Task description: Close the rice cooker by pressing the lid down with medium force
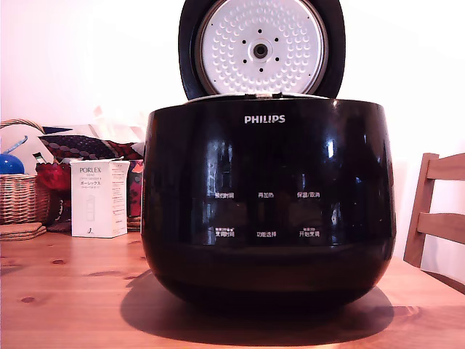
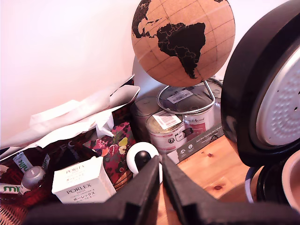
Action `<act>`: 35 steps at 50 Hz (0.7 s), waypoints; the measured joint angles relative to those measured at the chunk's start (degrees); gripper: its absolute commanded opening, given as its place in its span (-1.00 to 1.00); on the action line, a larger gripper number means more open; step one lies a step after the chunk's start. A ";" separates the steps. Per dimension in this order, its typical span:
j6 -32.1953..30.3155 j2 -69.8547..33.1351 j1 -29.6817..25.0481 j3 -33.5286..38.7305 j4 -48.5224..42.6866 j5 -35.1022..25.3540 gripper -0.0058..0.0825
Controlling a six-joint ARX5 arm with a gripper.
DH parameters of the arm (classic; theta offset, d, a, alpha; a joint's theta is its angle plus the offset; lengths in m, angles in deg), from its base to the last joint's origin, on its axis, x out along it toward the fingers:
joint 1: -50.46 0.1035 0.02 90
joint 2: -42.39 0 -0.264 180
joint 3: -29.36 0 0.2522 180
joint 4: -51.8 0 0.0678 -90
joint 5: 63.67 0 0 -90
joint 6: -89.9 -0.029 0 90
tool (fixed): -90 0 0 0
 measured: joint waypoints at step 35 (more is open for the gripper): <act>-2.45 -2.51 -0.02 -33.53 -32.92 -8.85 -0.92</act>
